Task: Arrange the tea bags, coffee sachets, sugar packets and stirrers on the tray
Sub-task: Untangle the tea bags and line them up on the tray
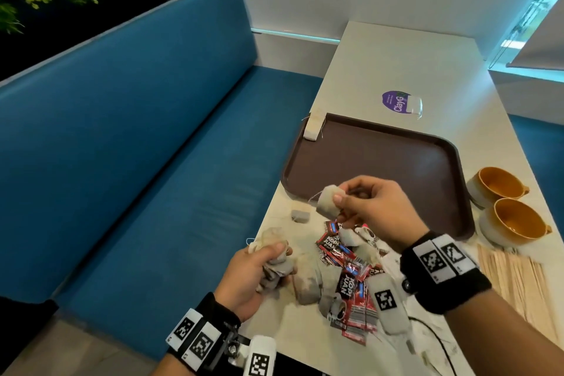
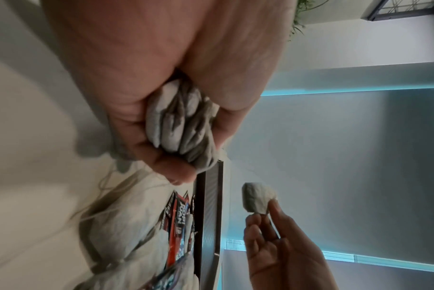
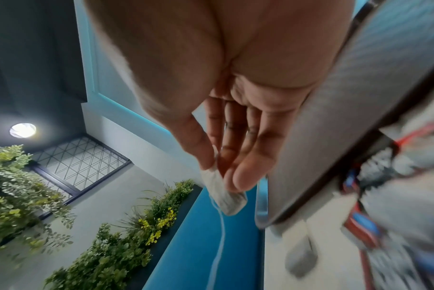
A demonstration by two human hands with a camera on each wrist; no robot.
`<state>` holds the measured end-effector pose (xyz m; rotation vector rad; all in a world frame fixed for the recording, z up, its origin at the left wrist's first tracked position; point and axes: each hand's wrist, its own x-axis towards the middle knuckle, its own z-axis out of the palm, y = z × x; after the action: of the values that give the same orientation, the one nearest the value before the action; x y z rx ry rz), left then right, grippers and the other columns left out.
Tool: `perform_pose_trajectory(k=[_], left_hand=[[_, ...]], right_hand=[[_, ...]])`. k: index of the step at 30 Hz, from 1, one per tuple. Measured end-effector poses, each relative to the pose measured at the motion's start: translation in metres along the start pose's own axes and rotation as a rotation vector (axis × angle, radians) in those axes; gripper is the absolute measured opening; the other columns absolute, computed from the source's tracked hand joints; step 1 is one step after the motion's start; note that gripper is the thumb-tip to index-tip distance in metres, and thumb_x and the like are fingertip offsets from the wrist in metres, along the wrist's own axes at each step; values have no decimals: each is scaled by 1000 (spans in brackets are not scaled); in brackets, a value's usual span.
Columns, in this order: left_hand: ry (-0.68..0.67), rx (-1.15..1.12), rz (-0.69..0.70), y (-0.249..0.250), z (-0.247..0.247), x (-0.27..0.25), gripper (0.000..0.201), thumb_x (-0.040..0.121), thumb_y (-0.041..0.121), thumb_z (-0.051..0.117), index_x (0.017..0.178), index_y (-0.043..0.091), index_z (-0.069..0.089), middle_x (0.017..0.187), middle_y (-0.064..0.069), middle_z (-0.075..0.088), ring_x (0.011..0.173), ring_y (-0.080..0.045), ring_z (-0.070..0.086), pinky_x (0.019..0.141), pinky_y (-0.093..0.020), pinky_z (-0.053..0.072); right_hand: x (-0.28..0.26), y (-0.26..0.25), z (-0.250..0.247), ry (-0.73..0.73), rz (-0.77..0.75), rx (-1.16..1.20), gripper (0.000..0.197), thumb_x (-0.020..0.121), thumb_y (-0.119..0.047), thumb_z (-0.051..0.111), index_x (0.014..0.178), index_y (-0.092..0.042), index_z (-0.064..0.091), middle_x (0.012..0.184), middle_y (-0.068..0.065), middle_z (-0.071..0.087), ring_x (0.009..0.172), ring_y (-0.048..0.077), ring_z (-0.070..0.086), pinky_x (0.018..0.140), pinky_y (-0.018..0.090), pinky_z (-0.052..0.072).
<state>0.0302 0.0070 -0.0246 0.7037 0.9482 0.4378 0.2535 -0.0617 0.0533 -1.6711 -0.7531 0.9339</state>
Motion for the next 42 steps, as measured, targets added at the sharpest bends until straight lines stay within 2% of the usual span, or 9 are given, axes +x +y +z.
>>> perform_pose_trajectory(k=[5,10,14,16,19,25,32,35,42], left_hand=[[33,24,37,7,1,20,27,96,10,64,110,-14,66,96,-20,72,74,-34,71,63,-36,60],[58,12,28,8,0,25,22,96,8,61,105,-10,68,100,-21,74,63,-30,63,49,-31,47],[42,24,34,3,-5,27,19,91,12,66,90,-5,74,94,-24,70,62,-30,61,46,-31,44],[34,31,21,4,-7,27,26,89,15,67,94,-10,72,85,-27,66,57,-28,60,44,-31,43],[12,35,-4,7,-8,26,31,94,13,62,100,-17,68,75,-26,61,49,-24,58,39,-27,42],[-7,42,-18,10,-8,29,31,85,17,69,93,-13,73,80,-23,66,60,-30,63,44,-30,46],[-27,78,-10,10,-11,30,38,77,23,82,92,-11,74,81,-26,66,64,-33,64,49,-32,49],[-36,79,-15,11,-11,29,39,78,22,81,94,-12,74,75,-26,64,61,-32,63,48,-31,49],[-26,77,-7,10,-11,30,37,78,21,80,93,-12,73,76,-29,64,61,-33,63,48,-31,49]], right_hand=[[78,-9,-12,29,-36,-127,9,91,-8,75,93,-1,70,72,19,70,67,32,68,66,39,61],[163,11,-14,143,-97,-309,10,91,-25,74,84,-18,72,78,8,76,74,25,73,82,43,61],[202,19,-4,107,-47,-350,11,96,-24,69,86,-19,67,84,7,74,72,21,68,73,40,58],[214,18,3,-11,13,-293,9,98,-18,66,90,-15,65,88,17,73,75,25,70,66,38,57],[229,14,12,-109,59,-336,8,99,-19,65,93,-13,66,85,13,71,74,22,70,63,33,57],[262,16,18,58,60,-371,15,97,-18,67,83,-16,65,82,15,65,67,22,61,56,32,58],[274,16,14,220,-17,-390,16,92,-23,73,102,-23,60,94,10,64,69,25,66,57,43,63],[269,17,15,191,-70,-467,21,85,-22,78,93,-22,59,86,9,64,65,26,66,57,46,63],[270,25,17,41,-106,-803,25,78,-28,86,98,-28,73,81,-6,58,78,15,57,72,27,41]])
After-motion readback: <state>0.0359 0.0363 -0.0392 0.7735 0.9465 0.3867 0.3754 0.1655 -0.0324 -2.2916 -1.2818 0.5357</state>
